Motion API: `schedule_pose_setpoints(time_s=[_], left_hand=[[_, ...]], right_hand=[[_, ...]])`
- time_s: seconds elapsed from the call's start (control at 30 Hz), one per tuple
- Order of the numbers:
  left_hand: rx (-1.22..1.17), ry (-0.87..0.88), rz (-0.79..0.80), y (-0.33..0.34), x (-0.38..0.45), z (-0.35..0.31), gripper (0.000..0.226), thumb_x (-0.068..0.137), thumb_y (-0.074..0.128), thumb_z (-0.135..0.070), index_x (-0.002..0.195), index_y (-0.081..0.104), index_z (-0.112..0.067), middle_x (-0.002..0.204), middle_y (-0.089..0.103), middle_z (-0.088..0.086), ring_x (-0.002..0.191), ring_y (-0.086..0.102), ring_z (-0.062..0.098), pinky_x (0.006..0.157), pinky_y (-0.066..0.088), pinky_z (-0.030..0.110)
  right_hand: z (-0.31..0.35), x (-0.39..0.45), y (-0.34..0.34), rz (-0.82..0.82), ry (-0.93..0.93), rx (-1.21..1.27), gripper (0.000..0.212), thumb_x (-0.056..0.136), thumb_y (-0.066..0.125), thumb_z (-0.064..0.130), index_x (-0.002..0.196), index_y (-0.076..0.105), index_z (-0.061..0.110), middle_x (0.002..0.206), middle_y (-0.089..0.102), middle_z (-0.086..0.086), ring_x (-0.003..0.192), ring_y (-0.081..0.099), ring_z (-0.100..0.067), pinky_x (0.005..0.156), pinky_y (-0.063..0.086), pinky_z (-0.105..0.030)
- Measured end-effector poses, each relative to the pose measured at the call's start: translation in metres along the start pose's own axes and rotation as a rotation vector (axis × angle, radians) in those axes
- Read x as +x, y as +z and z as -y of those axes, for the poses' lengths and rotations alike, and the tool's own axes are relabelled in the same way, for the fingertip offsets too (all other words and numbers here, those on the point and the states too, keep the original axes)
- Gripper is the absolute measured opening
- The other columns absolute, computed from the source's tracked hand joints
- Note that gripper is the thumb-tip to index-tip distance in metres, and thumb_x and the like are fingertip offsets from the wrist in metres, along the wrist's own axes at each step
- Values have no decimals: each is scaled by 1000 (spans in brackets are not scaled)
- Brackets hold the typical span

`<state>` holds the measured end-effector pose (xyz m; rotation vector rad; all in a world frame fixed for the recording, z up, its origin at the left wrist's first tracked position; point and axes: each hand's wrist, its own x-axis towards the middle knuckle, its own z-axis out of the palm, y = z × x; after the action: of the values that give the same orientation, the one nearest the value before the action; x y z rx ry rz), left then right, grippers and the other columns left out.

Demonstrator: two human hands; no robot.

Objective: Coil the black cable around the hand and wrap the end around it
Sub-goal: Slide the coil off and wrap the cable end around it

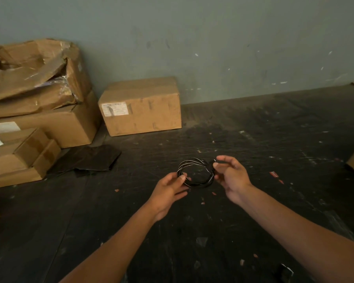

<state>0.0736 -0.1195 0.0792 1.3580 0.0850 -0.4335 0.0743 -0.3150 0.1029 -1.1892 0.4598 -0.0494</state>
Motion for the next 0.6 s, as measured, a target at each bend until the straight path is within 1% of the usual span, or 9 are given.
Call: schedule_pose_setpoints(time_s=[0.1,0.17,0.23,0.33,0.43,0.5,0.53,0.57,0.6], left_hand=[[-145,8,7,6,1,2,21,97,53,-14,116,62,-10,115,73,9,111,67,23,101,48,44],[-169,25,-8,11,4,2,18,97,54,-15,112,63,-10,108,74,10,106,69,23,100,49,44],[-151,40,-14,15,6,2,16,97,55,-15,108,65,-10,97,74,8,99,71,22,100,49,45],[-133,78,11,20,6,2,14,94,58,-14,104,67,-10,89,72,6,95,69,21,99,50,45],[-128,115,23,23,5,5,14,93,60,-12,104,68,-8,85,72,5,92,69,21,94,53,42],[-104,131,14,25,4,9,15,94,58,-10,104,68,-7,82,70,5,88,68,20,92,55,40],[-97,137,9,26,4,10,16,95,57,-10,106,68,-6,80,69,5,85,68,19,90,56,39],[-96,136,1,28,4,12,18,96,56,-10,108,67,-5,79,68,5,83,69,19,89,56,38],[-101,126,-13,29,5,15,19,96,55,-11,110,67,-6,77,67,5,81,69,20,88,56,37]], right_hand=[[-5,-1,-11,45,81,-16,25,90,58,-2,109,64,14,100,65,-11,81,61,-20,68,53,-30],[-12,-1,-20,97,98,-84,23,91,58,0,108,64,14,100,67,-13,80,64,-21,72,54,-34],[-19,-1,-29,138,48,-221,18,92,59,2,105,63,14,97,67,-15,78,65,-21,71,55,-33],[-23,0,-46,182,-80,-462,16,91,62,6,104,61,15,89,66,-11,71,64,-14,61,52,-26],[-22,3,-75,290,-100,-825,19,89,66,14,106,60,19,85,65,-2,76,64,-15,63,48,-26],[-22,5,-98,421,-59,-1211,15,87,69,19,97,60,24,82,62,7,82,62,-15,70,45,-26],[-22,3,-109,491,-19,-1419,15,86,69,21,95,59,26,84,60,10,86,60,-15,74,43,-26],[-22,0,-118,546,49,-1607,15,85,69,23,96,59,25,90,60,9,88,58,-15,76,43,-27],[-21,-4,-126,583,139,-1749,17,85,69,25,99,60,20,96,64,3,86,59,-17,75,45,-28]])
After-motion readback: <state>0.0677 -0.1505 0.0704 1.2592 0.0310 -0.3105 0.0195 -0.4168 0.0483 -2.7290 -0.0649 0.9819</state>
